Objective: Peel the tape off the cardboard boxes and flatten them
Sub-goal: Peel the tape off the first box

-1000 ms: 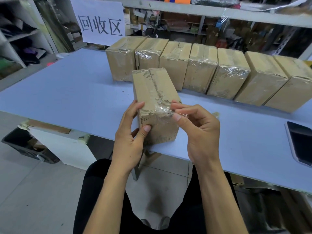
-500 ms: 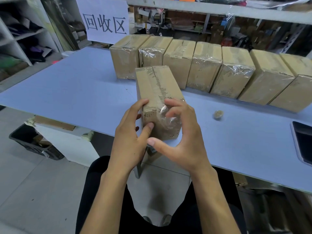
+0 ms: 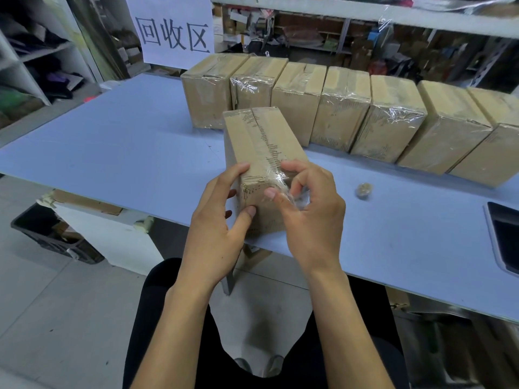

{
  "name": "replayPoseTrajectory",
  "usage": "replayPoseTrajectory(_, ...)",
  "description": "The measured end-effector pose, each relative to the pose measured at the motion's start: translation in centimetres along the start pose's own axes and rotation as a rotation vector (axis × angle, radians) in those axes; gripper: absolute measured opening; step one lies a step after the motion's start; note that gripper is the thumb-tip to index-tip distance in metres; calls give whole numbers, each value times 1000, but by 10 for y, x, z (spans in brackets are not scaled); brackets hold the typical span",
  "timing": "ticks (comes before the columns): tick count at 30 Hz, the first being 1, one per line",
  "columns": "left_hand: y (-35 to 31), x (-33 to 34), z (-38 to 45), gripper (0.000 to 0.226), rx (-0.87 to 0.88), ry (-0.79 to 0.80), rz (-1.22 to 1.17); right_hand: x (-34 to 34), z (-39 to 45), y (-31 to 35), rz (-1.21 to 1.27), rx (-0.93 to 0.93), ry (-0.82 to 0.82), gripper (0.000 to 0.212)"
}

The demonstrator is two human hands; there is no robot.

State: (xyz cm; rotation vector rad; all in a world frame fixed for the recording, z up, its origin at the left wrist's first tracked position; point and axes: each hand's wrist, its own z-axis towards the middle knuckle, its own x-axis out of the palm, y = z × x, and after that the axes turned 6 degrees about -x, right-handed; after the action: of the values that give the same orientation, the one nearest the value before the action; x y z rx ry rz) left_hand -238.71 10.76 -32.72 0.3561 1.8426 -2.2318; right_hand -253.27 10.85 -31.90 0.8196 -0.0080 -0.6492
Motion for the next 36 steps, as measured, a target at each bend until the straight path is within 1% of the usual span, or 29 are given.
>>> replayPoseTrajectory(8, 0, 0, 0, 63, -5, -2, -11, -3, 1, -3, 21, 2, 28, 41)
replayPoseTrajectory(14, 0, -1, -1, 63, -7, -13, -7, -15, 8, -2, 10, -22, 155, 40)
replayPoseTrajectory(17, -1, 1, -1, 62, -2, -8, 1, -15, 4, 2, 27, -2, 216, 49)
replayPoseTrajectory(21, -2, 4, -1, 58, 14, -11, 0, 2, -4, -1, -76, 22, 122, 58)
replayPoseTrajectory(25, 0, 1, -2, 62, 1, 6, 5, 6, -2, -6, -88, 72, 79, 56)
replayPoseTrajectory(29, 0, 0, -2, 67, -3, 22, 6, -3, 6, -12, -42, 66, 91, 53)
replayPoseTrajectory(36, 1, 0, 0, 67, -5, 18, 8, -12, 12, -19, -129, -30, 151, 43)
